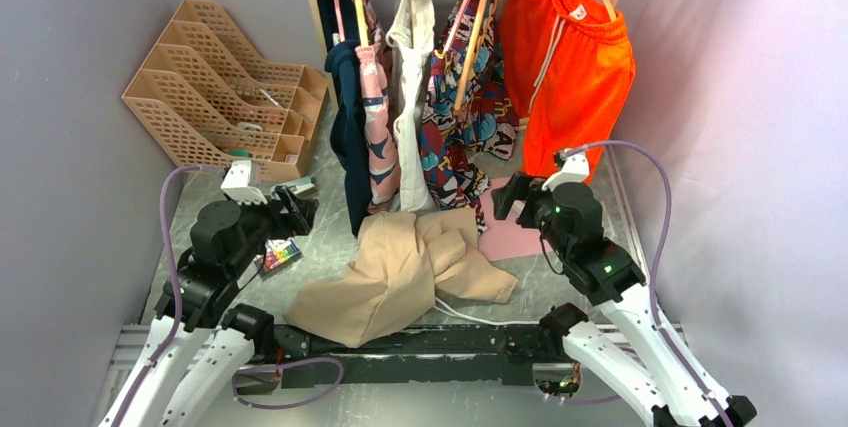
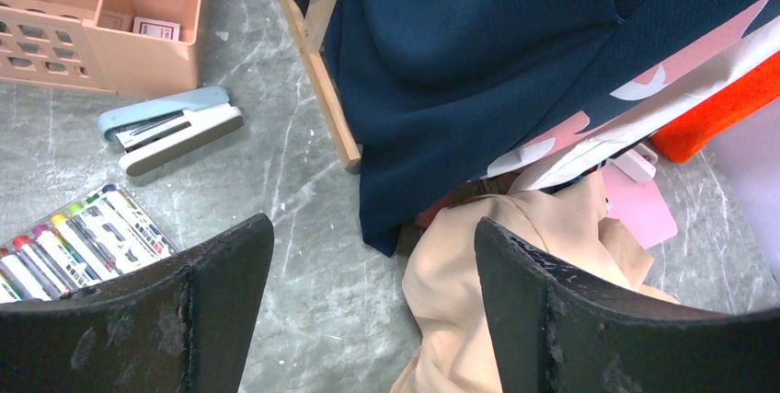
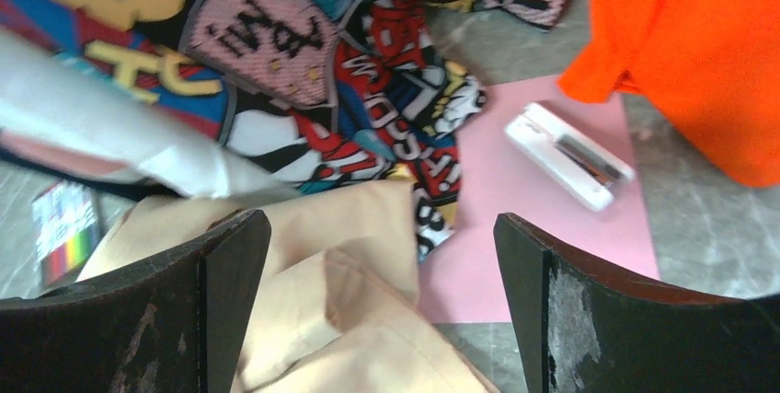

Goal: Place the shorts on the hanger
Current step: Adjust the shorts at the center of the board.

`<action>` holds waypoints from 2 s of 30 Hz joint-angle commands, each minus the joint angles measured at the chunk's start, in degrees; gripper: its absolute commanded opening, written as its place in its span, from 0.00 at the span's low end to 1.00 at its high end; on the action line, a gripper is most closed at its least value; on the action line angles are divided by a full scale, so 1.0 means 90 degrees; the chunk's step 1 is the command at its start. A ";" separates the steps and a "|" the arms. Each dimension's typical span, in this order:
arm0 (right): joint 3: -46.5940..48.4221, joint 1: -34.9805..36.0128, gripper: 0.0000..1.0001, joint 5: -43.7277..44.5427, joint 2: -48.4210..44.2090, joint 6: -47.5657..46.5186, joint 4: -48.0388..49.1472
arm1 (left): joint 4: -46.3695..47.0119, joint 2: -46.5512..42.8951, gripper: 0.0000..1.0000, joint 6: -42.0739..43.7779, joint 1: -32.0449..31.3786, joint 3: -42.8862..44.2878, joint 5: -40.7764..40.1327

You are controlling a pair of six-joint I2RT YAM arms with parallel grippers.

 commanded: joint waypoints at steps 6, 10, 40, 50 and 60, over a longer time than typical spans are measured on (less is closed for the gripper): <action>-0.0480 -0.0028 0.85 -0.2564 -0.0348 -0.0116 0.0419 | 0.0157 0.0080 0.84 0.0053 -0.0028 -0.0009 0.0012; -0.1014 0.0055 0.81 -0.2989 -0.0471 0.0363 0.0852 | 0.0220 0.0146 0.84 0.0099 -0.0033 -0.0035 0.0125; 0.0038 0.4772 0.24 0.0633 0.2875 0.0599 0.2452 | 0.0176 0.0065 0.83 0.0062 -0.0042 -0.0016 0.0061; 0.0447 0.4996 0.00 -0.2505 0.2147 0.0149 0.0856 | 0.0188 0.0049 0.83 0.0082 -0.0043 -0.0016 0.0115; 0.0503 0.5796 0.52 -0.3091 0.2407 0.0640 -0.0138 | 0.0212 0.0072 0.83 0.0114 -0.0042 -0.0016 0.0273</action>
